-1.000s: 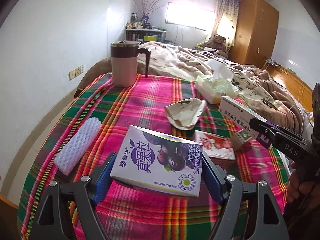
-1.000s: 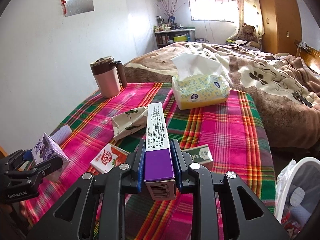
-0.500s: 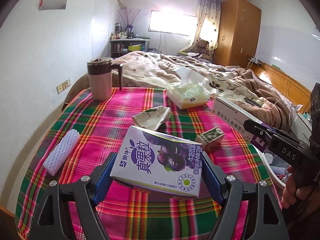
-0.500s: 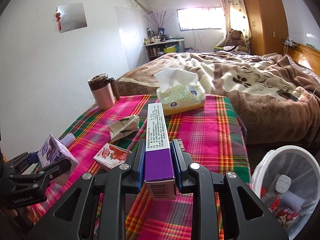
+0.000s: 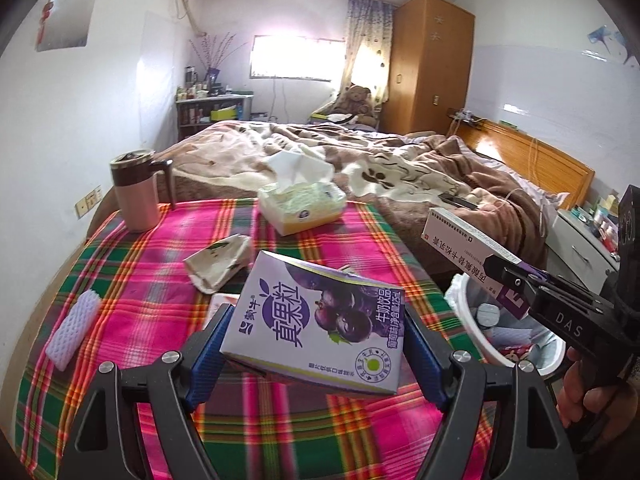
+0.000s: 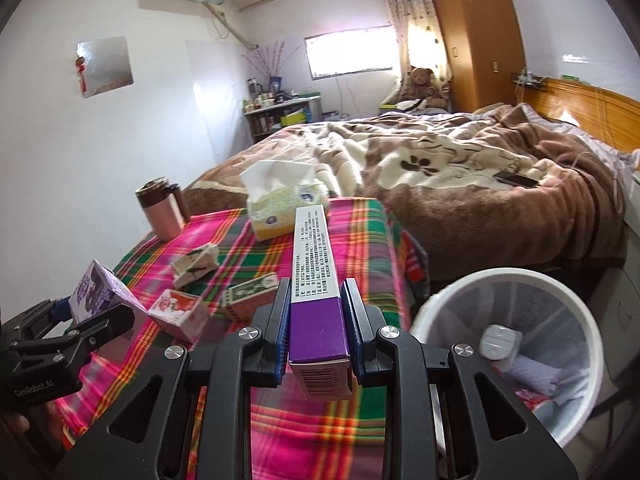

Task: Collect trash
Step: 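Carry the grape juice box and purple-white box with both tools over the bin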

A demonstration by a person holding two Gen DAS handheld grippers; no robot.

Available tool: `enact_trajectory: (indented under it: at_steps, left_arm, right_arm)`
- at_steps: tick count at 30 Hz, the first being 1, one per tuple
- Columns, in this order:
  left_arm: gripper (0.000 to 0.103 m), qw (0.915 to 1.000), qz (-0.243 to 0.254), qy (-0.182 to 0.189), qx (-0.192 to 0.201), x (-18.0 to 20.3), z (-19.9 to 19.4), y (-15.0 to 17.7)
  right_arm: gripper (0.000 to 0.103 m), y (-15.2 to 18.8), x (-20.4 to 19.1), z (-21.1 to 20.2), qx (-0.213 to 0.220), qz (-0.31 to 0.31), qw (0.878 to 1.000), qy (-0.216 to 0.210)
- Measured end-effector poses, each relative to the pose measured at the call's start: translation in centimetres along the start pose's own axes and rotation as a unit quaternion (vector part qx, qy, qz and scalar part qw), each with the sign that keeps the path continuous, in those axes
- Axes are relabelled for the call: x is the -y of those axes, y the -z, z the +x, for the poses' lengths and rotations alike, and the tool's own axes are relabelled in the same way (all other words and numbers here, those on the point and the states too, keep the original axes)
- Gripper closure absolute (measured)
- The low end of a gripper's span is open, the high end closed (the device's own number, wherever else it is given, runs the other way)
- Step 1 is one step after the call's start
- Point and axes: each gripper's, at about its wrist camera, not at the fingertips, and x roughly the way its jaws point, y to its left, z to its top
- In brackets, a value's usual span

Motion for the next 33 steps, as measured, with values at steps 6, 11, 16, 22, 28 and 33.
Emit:
enact_trajectory:
  at_steps: [6,11,16,22,28,33]
  left_arm:
    - [0.023,0.9993,0.025,0.028,0.005,3.6,0.5,-0.7]
    - [0.023,0.9976,0.045,0.053,0.006,6.8,1.2,-1.1]
    - [0.023,0.9953,0.063,0.073,0.003,9.6,1.8,-1.4]
    - [0.023,0.9922,0.077,0.098,-0.001,12.6,2.9,-1.7]
    - [0.023,0.9875,0.095,0.125,-0.016,15.9,4.9,-1.8]
    - [0.023,0.9841,0.107,0.138,-0.031,17.8,6.4,-1.5]
  right_arm:
    - [0.078,0.1,2.3,-1.7,0.013,0.019,0.999,0.024]
    - [0.078,0.3,4.1,-2.7,0.018,0.030,0.998,0.045]
    - [0.078,0.5,6.0,-3.7,0.024,0.043,0.996,0.074]
    - [0.078,1.0,8.2,-4.3,0.019,0.059,0.993,0.099]
    - [0.078,1.9,10.4,-4.2,0.001,0.082,0.988,0.129]
    - [0.078,2.3,11.7,-3.9,-0.013,0.089,0.985,0.147]
